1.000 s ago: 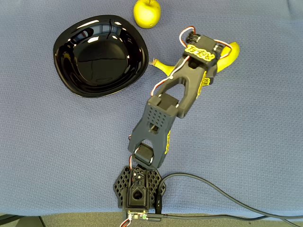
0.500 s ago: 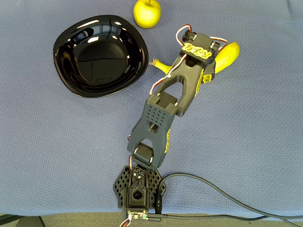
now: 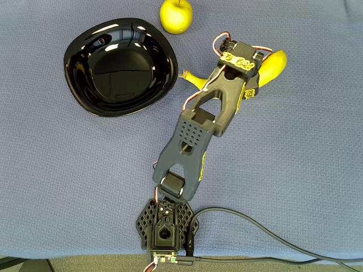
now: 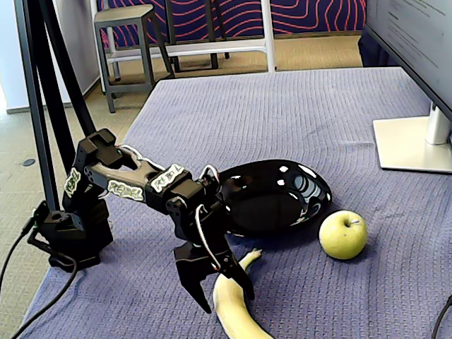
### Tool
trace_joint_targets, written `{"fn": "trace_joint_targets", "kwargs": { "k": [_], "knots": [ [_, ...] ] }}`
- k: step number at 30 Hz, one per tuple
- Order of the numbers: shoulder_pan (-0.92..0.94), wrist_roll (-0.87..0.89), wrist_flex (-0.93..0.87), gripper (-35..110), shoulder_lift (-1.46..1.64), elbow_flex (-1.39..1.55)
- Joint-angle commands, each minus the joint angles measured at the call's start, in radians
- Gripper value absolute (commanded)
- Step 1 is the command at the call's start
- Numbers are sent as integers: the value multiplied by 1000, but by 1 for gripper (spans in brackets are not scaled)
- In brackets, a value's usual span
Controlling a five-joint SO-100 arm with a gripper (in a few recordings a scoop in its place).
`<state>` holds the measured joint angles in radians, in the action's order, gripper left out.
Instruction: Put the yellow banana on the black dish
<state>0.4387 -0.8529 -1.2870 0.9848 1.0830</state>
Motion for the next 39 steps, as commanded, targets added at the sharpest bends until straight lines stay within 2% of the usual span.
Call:
{"fn": "trace_joint_targets", "kwargs": {
  "k": [1, 7, 11, 13, 21, 39],
  "knots": [
    [3, 12, 25, 26, -5, -57],
    [5, 29, 52, 21, -23, -57],
    [3, 55, 84, 3, -21, -58],
    [0, 64, 84, 0, -15, -58],
    [-15, 114, 66, 0, 32, -43],
    [-86, 212, -120, 0, 307, -35]
  ]
}}
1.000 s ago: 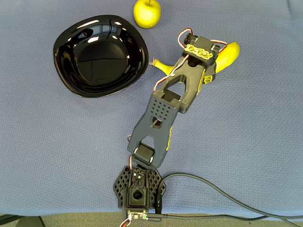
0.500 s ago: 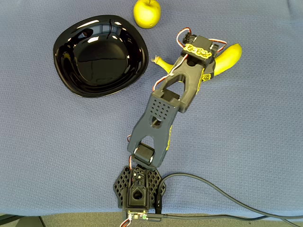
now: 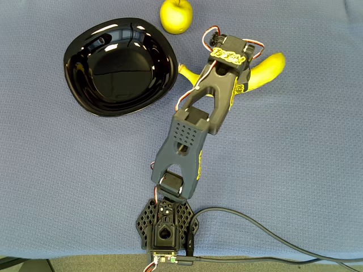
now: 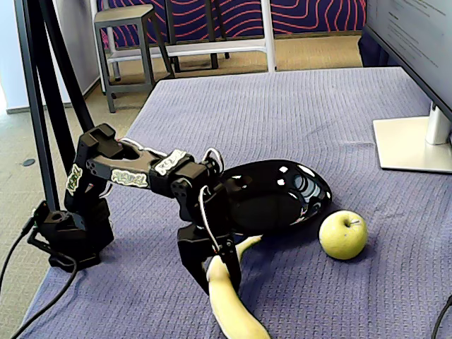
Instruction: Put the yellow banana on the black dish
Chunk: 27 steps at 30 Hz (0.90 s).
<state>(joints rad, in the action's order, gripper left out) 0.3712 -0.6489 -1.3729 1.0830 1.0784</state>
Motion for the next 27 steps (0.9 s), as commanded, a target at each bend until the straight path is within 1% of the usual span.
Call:
{"fn": "trace_joint_targets", "kwargs": {
  "k": [1, 8, 14, 19, 23, 27],
  "knots": [
    [-21, 11, -43, 0, 219, -31],
    [-26, 40, -117, 0, 264, -61],
    [5, 40, -124, 0, 275, -60],
    [54, 17, -72, 0, 227, -52],
    [83, 34, -20, 0, 158, -60],
    [114, 43, -15, 0, 92, -106]
  ]
}}
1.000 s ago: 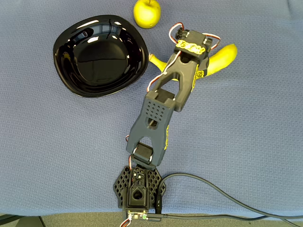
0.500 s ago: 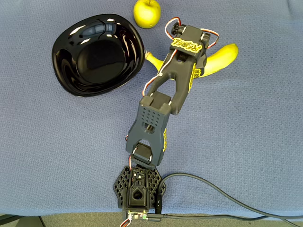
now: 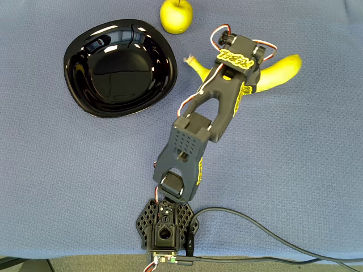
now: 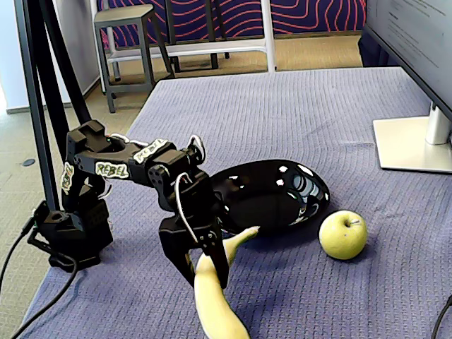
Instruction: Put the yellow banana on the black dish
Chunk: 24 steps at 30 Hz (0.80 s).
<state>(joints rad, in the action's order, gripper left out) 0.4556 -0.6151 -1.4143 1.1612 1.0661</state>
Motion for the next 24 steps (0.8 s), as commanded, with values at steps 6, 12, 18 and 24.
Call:
{"fn": "trace_joint_targets", "kwargs": {
  "k": [6, 12, 18, 24],
  "knots": [
    [35, 6, 35, 0, 52, -86],
    [-35, 41, -38, 0, 178, -57],
    [-97, 123, -147, 0, 316, -23],
    [-152, 164, -209, 0, 466, 0]
  ]
}}
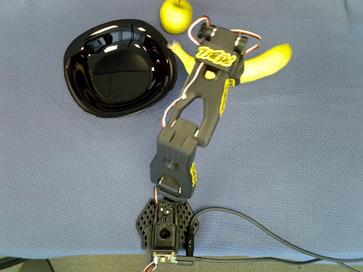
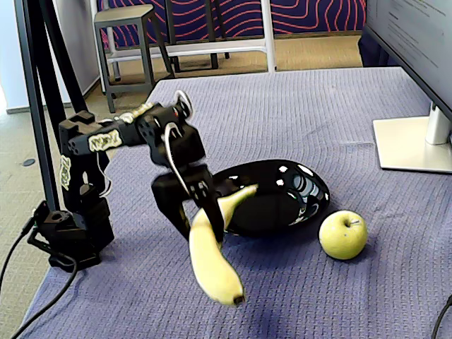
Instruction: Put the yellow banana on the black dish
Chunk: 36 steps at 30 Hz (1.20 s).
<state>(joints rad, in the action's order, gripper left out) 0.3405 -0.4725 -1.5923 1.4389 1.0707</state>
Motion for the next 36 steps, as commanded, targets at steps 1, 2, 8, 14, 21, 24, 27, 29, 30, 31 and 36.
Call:
{"fn": "trace_joint_targets", "kwargs": {
  "k": [1, 2, 8, 14, 21, 24, 27, 29, 30, 31, 36],
  "knots": [
    [-51, 29, -35, 0, 213, 14],
    [-66, 37, -35, 0, 241, 41],
    [-218, 124, -21, 0, 391, 229],
    [-442, 270, -21, 0, 469, 345],
    [-666, 426, 8, 0, 453, 403],
    [-723, 456, 86, 0, 431, 459],
    [-756, 491, 141, 0, 364, 453],
    [-769, 512, 150, 0, 304, 422],
    [-770, 522, 153, 0, 270, 407],
    [-772, 529, 160, 0, 239, 391],
    [-761, 555, 213, 0, 94, 327]
  ]
}}
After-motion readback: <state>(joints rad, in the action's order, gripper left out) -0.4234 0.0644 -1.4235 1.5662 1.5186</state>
